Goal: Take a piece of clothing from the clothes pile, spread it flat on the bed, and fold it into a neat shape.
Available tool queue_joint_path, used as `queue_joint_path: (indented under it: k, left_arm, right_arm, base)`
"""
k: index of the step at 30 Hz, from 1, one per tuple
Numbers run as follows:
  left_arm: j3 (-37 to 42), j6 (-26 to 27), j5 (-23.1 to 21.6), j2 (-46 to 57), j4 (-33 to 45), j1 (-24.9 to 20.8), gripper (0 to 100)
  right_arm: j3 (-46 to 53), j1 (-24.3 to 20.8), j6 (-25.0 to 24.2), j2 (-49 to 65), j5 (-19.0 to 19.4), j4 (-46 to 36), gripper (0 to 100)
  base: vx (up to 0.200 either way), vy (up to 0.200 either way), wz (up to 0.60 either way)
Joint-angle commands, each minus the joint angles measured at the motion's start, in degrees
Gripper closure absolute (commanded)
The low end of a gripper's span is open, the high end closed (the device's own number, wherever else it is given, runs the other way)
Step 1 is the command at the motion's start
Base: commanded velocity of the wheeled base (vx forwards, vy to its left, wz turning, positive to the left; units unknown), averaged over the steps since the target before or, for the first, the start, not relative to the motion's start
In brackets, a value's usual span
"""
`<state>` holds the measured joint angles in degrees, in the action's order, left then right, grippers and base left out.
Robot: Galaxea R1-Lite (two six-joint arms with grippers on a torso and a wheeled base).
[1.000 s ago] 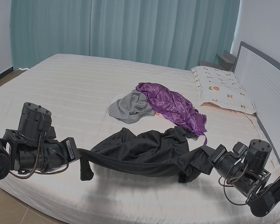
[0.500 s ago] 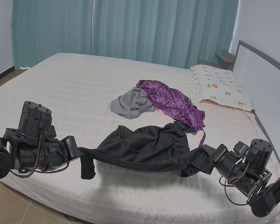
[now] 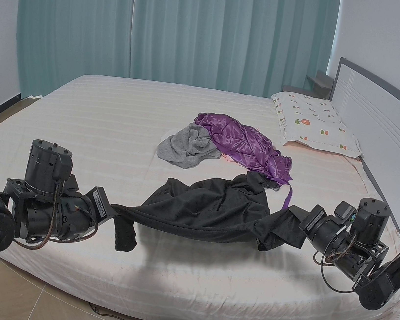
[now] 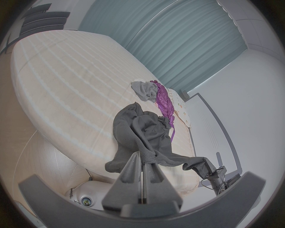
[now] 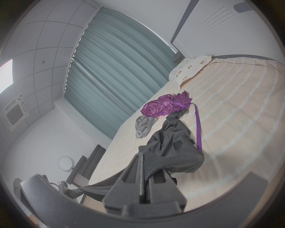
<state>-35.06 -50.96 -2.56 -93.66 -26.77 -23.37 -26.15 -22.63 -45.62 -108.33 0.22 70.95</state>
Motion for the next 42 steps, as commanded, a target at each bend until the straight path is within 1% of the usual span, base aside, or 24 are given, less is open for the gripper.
queue_joint_path:
  k: [1, 13, 19, 29, 33, 42]
  left_arm:
    - [0.08, 0.07, 0.01, 0.94, -0.04, 0.17, 100]
    - [0.61, 0.16, -0.34, 3.31, 0.32, 0.08, 100]
    - [0.61, 0.16, -0.52, 4.28, 0.49, -0.01, 100]
    - [0.61, 0.16, -0.60, 4.54, 0.49, -0.01, 100]
    - [0.61, 0.16, -0.60, 4.63, 0.58, -0.36, 100]
    - [0.69, 0.16, -0.78, 5.07, 0.67, -0.62, 100]
  right_arm:
    - [0.05, 0.04, 0.09, 0.13, -0.04, 0.24, 100]
    - [-0.48, 0.21, 0.00, 0.04, -0.04, 0.77, 100]
    - [-0.04, 0.13, 0.00, -0.48, -0.04, 3.41, 100]
    - [-0.13, 0.13, -0.09, -0.57, -0.04, 3.41, 100]
    - [-0.48, 0.04, -2.02, -0.57, 0.04, 3.41, 100]
    - [-0.39, -0.40, -2.55, -0.92, 0.13, 3.32, 100]
  base:
    - [0.000, 0.200, 0.00]
    - [0.000, 0.200, 0.00]
    - [0.000, 0.200, 0.00]
    - [0.000, 0.200, 0.00]
    - [0.000, 0.200, 0.00]
    - [0.000, 0.200, 0.00]
